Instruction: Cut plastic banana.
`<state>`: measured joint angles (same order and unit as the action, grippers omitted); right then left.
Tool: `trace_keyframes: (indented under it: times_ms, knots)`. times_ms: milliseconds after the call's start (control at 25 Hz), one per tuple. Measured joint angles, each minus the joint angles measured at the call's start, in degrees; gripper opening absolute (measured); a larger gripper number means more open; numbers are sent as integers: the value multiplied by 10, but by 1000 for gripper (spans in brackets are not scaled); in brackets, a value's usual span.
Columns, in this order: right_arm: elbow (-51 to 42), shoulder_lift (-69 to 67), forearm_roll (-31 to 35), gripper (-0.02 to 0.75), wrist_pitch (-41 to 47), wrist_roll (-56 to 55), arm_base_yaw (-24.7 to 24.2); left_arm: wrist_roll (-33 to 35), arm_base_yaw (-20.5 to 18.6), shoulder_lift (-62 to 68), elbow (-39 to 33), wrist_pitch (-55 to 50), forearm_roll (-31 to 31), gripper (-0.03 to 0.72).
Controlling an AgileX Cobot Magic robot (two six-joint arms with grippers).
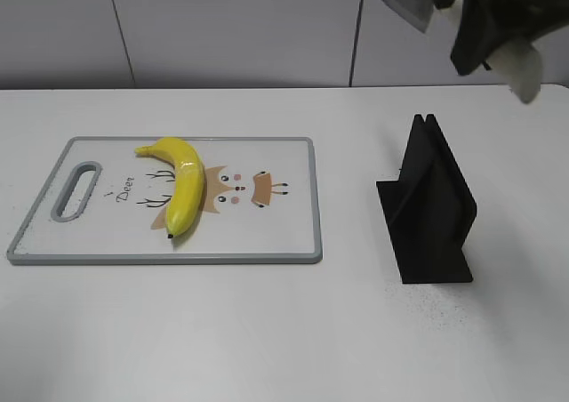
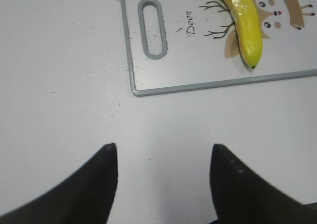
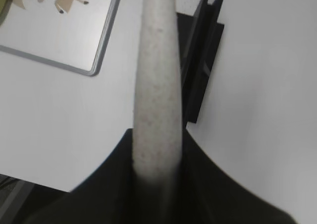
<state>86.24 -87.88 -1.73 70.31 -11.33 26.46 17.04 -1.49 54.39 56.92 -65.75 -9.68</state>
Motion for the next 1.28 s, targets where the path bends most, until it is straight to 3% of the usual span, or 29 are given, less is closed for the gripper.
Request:
trace_keyframes:
  times_ms: [200, 840, 1080, 1280]
  knots:
    - [-93, 65, -2, 160, -19, -41, 0, 2, 3, -120, -67, 0, 29, 579]
    - [-261, 101, -2, 160, -111, -123, 0, 2, 3, -492, -279, 38, 5, 561]
    - [-277, 101, -9, 160, -135, -148, 0, 2, 4, -544, -296, 33, -11, 557]
    - [-277, 101, -12, 160, -149, -159, 0, 2, 38, -546, -297, 33, -16, 547]
